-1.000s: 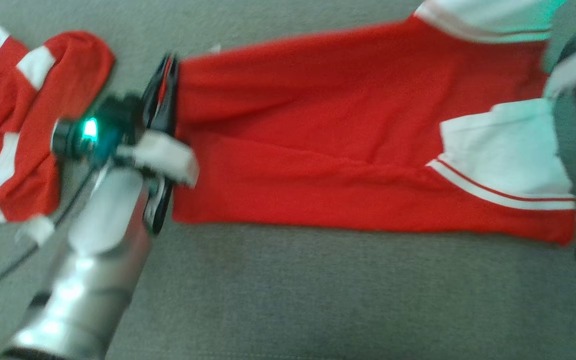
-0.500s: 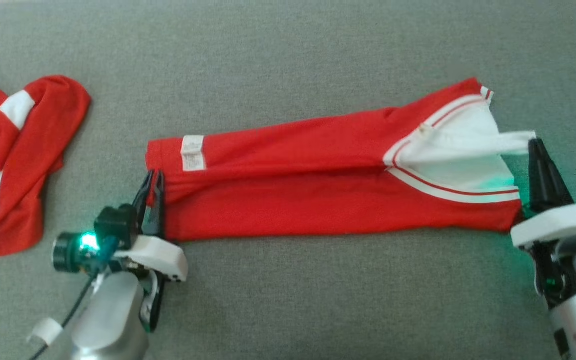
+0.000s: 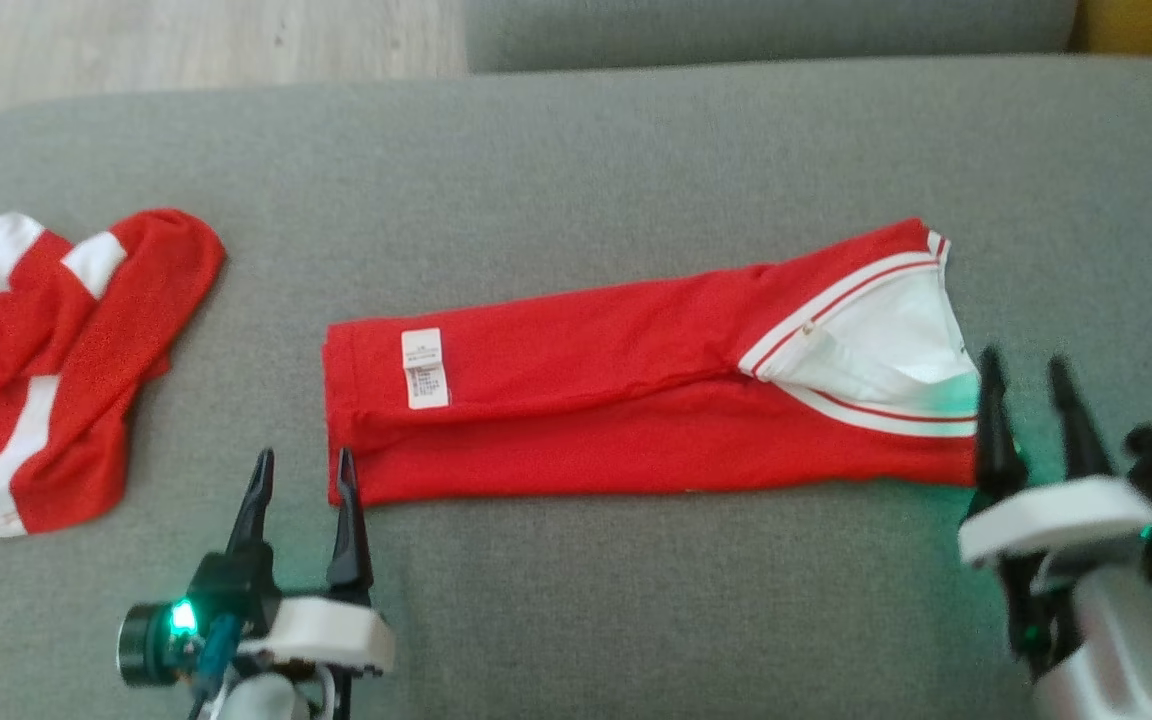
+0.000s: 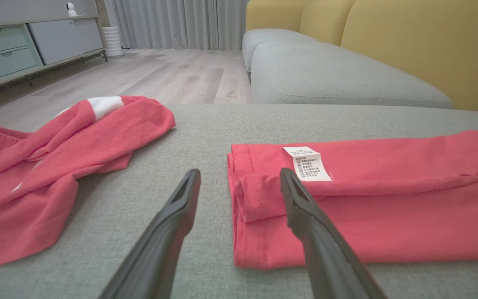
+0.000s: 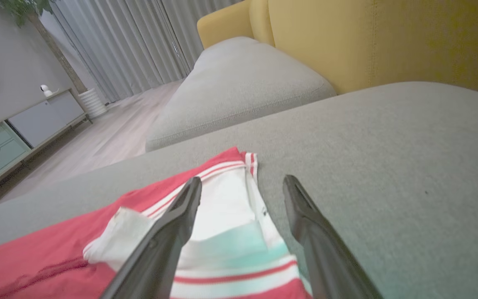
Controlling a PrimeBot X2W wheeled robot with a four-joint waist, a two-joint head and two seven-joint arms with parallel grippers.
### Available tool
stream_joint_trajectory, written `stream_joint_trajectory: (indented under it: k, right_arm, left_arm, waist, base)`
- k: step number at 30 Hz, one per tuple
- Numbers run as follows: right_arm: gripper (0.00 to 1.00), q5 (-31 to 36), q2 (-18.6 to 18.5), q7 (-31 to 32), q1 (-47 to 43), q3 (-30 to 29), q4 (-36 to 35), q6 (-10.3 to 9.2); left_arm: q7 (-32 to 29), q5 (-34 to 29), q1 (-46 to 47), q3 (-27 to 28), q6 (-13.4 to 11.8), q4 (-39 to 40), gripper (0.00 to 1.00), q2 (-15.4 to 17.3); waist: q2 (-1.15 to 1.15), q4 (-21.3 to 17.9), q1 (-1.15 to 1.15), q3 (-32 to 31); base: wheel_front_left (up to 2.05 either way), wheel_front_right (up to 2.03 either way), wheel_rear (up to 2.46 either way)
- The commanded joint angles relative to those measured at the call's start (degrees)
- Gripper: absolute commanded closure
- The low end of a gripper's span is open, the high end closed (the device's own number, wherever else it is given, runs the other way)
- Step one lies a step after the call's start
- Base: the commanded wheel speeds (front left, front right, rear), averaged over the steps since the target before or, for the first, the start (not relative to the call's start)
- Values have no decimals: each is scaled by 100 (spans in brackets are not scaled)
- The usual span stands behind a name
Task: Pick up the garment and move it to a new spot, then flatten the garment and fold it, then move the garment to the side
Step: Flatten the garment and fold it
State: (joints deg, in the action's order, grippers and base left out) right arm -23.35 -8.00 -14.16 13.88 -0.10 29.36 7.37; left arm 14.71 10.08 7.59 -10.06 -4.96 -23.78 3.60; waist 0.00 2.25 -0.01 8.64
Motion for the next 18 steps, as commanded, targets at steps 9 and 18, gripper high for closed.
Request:
stream_joint_trajectory:
  k: [9,18]
  right_arm:
    - [0,441,265,-81,-329,148,144,12]
    - [0,662,134,185,205,247,485,12]
  left_arm:
    - [29,-239,-447,366,176,424,0,-55]
    - [29,-139,-419,267,236,408,0,-70]
  waist:
    - [0,65,1,-487]
    - [0,133,1,-308]
  base:
    - [0,0,0]
    - [0,0,0]
